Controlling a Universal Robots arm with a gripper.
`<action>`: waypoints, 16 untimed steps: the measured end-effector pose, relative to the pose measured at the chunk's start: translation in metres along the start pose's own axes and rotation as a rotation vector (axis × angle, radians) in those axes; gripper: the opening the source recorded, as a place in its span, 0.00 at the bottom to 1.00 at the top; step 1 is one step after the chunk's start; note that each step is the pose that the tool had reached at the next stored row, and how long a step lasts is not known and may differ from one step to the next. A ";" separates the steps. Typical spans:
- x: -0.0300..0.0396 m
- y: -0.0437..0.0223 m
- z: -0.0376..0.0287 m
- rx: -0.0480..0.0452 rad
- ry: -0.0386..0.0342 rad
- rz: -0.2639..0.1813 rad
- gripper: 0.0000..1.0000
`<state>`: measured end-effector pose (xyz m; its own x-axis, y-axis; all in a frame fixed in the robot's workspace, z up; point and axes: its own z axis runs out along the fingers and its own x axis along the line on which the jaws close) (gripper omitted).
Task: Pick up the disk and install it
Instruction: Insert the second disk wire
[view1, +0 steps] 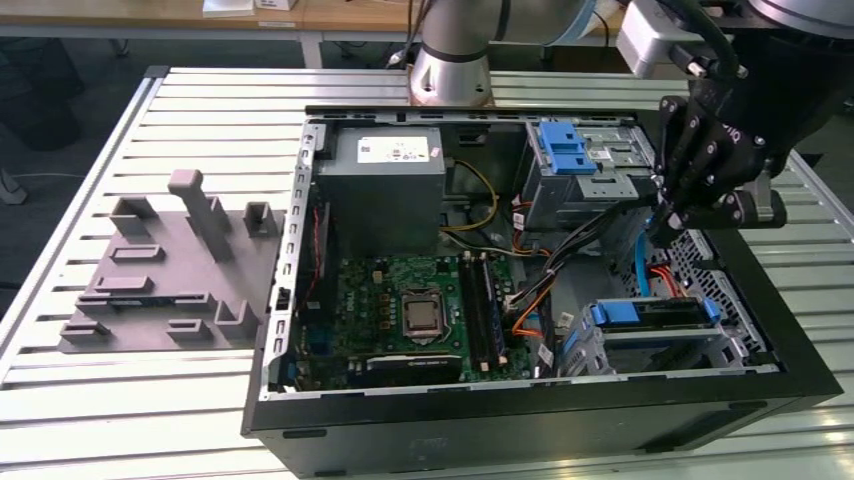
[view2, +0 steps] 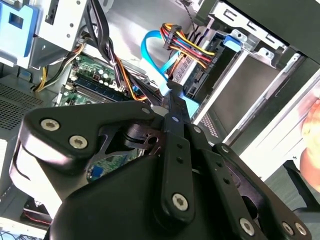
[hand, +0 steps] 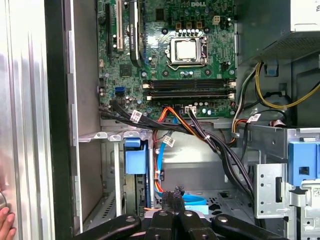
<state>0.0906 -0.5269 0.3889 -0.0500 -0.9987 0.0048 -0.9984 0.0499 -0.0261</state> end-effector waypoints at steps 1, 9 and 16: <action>-0.0009 0.0000 0.0000 0.0000 0.0007 0.000 0.11; -0.0079 0.0004 0.0000 0.0004 0.0086 0.000 0.24; -0.0117 0.0006 -0.0024 0.0009 0.0191 0.000 0.24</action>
<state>0.0906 -0.5152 0.3912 -0.0509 -0.9984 0.0239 -0.9984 0.0502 -0.0270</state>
